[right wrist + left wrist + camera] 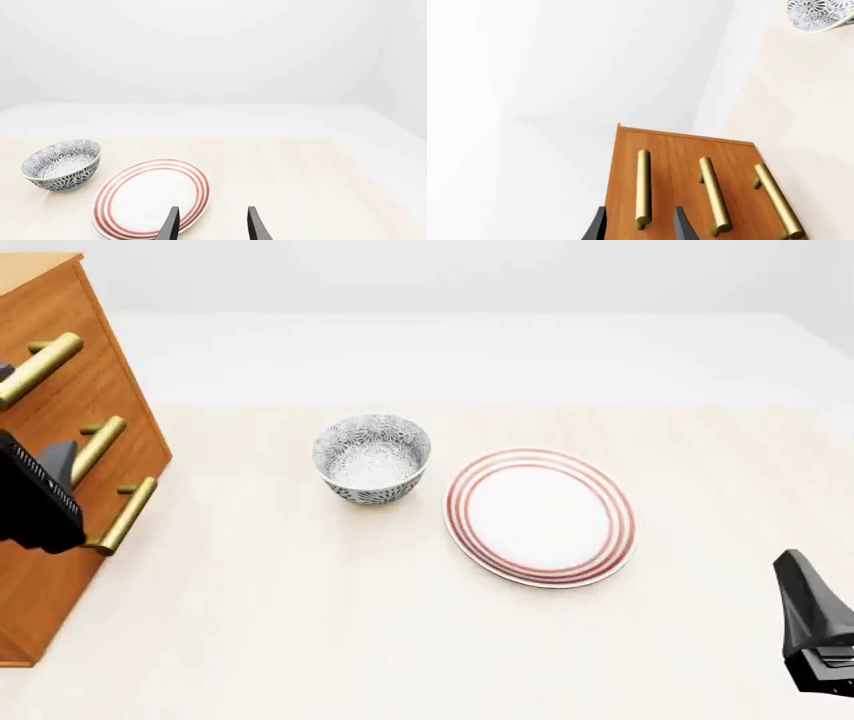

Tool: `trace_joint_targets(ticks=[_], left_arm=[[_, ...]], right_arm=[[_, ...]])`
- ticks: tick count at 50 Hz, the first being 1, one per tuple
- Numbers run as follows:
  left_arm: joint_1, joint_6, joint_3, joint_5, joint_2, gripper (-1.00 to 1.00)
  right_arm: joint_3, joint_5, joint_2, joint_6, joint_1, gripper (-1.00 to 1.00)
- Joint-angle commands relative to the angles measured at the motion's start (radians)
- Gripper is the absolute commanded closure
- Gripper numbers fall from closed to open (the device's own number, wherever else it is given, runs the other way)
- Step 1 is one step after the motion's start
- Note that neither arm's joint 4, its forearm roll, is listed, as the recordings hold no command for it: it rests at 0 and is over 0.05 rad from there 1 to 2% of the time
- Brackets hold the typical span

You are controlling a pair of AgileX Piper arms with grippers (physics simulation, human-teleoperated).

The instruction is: Open the top drawer of the cabinet.

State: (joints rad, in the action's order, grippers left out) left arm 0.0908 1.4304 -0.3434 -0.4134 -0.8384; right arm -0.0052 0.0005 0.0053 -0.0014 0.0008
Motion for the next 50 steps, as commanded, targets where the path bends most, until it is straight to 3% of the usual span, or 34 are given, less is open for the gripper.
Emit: trace_joint_targets(ticks=[1,16,50], left_arm=[[0.011,0.036,-0.006,-0.088,-0.105,-1.0],[0.063,0.035,-0.034,-0.173,-0.233,-1.0],[0.182,0.021,-0.103,-0.206,-0.336,-1.0]], right_arm=[[0.0,0.0,0.0,0.0,0.0,-1.0],[0.0,0.0,0.0,0.0,0.0,-1.0],[0.0,0.0,0.0,0.0,0.0,-1.0]])
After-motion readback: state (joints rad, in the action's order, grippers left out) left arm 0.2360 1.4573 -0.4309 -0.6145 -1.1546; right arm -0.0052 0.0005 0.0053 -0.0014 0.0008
